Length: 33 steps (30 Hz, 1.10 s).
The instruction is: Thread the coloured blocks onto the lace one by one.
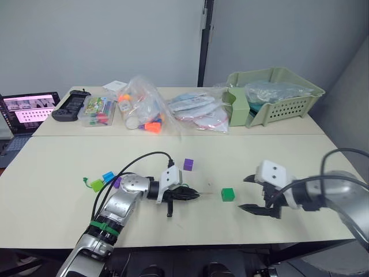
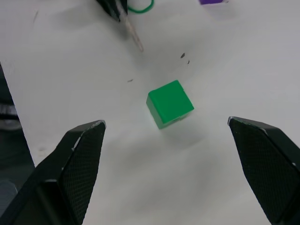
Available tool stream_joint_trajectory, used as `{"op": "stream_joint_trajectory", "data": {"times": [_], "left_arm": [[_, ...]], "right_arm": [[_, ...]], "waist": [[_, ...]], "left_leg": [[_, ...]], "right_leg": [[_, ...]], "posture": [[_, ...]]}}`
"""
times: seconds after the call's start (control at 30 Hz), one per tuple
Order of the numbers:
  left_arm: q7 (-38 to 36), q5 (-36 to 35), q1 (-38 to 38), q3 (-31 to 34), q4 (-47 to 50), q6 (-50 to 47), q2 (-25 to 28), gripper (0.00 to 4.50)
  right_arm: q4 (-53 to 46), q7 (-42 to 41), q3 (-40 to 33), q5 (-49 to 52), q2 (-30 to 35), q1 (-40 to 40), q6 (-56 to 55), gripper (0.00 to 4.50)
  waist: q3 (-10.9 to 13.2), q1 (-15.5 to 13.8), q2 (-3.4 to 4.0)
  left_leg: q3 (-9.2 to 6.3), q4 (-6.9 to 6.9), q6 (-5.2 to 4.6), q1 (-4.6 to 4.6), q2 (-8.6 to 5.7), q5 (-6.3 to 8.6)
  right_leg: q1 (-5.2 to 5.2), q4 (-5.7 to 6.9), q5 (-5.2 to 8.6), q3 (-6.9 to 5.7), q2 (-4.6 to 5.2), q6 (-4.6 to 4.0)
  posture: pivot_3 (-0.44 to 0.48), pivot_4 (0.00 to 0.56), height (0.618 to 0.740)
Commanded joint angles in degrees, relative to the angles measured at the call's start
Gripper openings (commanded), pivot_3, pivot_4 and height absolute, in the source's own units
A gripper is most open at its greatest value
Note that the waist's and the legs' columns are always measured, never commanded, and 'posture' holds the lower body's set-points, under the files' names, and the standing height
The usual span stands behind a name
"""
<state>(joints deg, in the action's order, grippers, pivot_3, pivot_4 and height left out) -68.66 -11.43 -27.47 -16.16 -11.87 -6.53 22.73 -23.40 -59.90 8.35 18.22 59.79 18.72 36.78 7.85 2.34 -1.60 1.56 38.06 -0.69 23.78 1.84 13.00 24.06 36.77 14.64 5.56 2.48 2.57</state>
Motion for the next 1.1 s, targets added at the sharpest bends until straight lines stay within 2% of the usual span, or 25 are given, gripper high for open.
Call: {"op": "stream_joint_trajectory", "data": {"times": [0.03, 0.17, 0.4, 0.5, 0.73, 1.1], "left_arm": [[1.1, -0.4, 0.1, 0.8, 3.1, -0.7, 0.3, 0.0], [2.0, -0.5, 0.8, 0.9, 5.2, -2.1, 0.8, 0.0], [3.3, -0.9, 2.1, 1.1, 7.9, -3.9, 1.3, 0.0], [3.6, -0.9, 2.4, 1.2, 8.4, -4.2, 1.4, 0.0], [3.8, -0.4, 2.6, 0.4, 8.8, -4.0, 1.5, 0.0], [3.7, 1.3, 0.8, -2.0, 6.5, -3.1, 0.5, 0.0]], "right_arm": [[7.9, -4.0, 5.6, -5.5, -2.6, 5.9, -7.6, 4.42], [14.2, -6.6, 10.2, -9.4, -5.8, 9.0, -11.9, 4.42], [18.0, -8.8, 12.4, -12.3, -9.4, 11.1, -14.3, 4.42], [18.8, -9.4, 12.5, -13.1, -10.0, 11.3, -14.6, 3.61], [19.5, -11.0, 12.4, -14.2, -10.5, 11.5, -15.1, 1.21], [13.5, -12.1, 13.6, -14.1, -13.0, 12.5, -9.3, 1.19]], "waist": [[0.0, -0.1, 0.0], [0.0, -0.6, 0.0], [0.0, -1.5, 0.01], [0.0, -1.7, 0.01], [0.0, -1.6, 0.01], [0.0, -1.6, 0.01]], "left_leg": [[0.0, 0.01, 0.0, 0.01, 0.0, 0.0], [-0.02, 0.01, 0.0, 0.04, 0.01, 0.0], [0.01, 0.13, 0.0, 0.05, 0.01, 0.0], [0.01, 0.19, 0.0, 0.05, 0.01, 0.0], [0.01, 0.22, 0.0, 0.05, 0.02, 0.0], [0.0, 0.23, 0.0, 0.05, 0.01, 0.0]], "right_leg": [[0.01, 0.0, 0.0, 0.0, 0.0, 0.0], [0.05, 0.05, -0.01, -0.03, -0.01, -0.02], [0.06, 0.14, -0.02, -0.01, 0.01, -0.02], [0.05, 0.19, -0.02, -0.02, 0.01, -0.02], [0.05, 0.21, -0.02, -0.03, 0.01, -0.02], [0.05, 0.25, -0.02, -0.03, 0.0, -0.03]], "posture": [[0.0, 0.15, 0.734], [0.0, 0.15, 0.734], [0.0, 0.15, 0.734], [0.0, 0.15, 0.734], [0.0, 0.15, 0.734], [0.0, 0.15, 0.734]]}}
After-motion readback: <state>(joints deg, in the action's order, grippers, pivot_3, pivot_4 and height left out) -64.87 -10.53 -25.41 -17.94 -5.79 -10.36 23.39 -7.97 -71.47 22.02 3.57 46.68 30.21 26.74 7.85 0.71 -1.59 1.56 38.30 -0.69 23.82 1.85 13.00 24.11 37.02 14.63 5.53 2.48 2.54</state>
